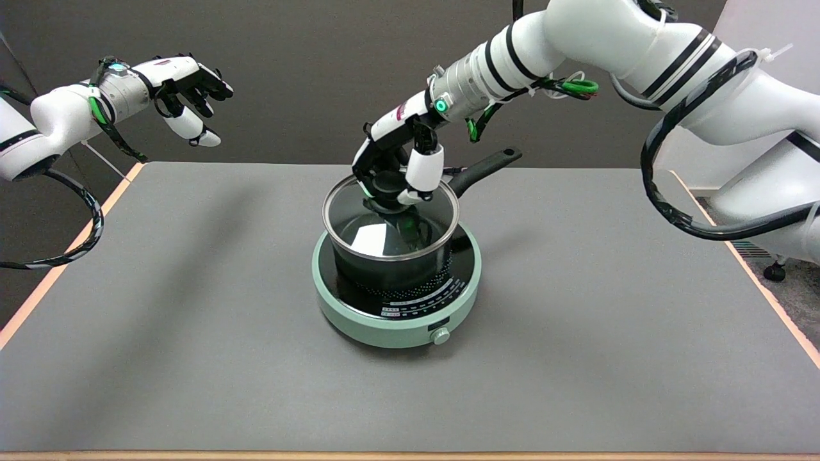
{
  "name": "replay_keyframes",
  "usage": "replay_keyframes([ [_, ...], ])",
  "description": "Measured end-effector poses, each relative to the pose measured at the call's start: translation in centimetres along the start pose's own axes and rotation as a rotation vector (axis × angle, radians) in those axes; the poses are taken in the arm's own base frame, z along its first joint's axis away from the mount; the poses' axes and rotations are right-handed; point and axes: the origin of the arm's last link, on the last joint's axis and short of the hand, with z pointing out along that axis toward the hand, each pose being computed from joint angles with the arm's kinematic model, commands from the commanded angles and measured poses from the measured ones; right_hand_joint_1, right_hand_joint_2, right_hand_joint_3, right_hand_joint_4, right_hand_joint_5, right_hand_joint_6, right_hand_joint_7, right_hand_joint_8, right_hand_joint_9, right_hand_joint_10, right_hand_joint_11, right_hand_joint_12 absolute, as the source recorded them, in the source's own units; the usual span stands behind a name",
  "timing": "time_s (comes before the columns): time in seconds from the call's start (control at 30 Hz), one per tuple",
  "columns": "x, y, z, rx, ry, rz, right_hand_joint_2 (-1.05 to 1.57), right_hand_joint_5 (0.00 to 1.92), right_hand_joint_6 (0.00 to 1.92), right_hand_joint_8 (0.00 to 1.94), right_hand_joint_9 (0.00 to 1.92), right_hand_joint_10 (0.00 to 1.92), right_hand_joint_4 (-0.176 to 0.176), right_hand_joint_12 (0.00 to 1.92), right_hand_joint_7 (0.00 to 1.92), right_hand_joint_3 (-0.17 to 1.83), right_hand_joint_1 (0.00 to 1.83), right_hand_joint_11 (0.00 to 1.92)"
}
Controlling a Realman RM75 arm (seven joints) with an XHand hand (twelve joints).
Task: Place the pot lid onto the pot.
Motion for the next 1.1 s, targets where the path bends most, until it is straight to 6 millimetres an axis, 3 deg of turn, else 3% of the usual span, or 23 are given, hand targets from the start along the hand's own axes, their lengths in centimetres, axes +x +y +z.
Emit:
replay_keyframes([
  [0.1, 0.1, -0.1, -0.2, 0.000, 0.004, -0.005, 0.56, 0.47, 0.18, 0.72, 0.07, 1.32, -0.042, 1.65, 0.27, 0.88, 1.21, 0.00],
  [0.43, 0.3, -0.3, -0.9, 0.000, 0.014, -0.025, 0.53, 0.32, 0.13, 0.33, 0.25, 0.72, -0.075, 1.45, 0.29, 0.84, 1.05, 0.00],
  [0.83, 1.7, 0.2, -2.6, -0.032, 0.102, -0.068, 0.52, 0.34, 0.14, 0.24, 0.35, 0.52, -0.066, 1.33, 0.33, 0.85, 1.01, 0.00],
  [1.1, 3.1, 0.6, -4.9, -0.080, 0.211, -0.127, 0.50, 0.39, 0.15, 0.20, 0.46, 0.44, -0.014, 1.27, 0.41, 0.89, 0.99, 0.00],
])
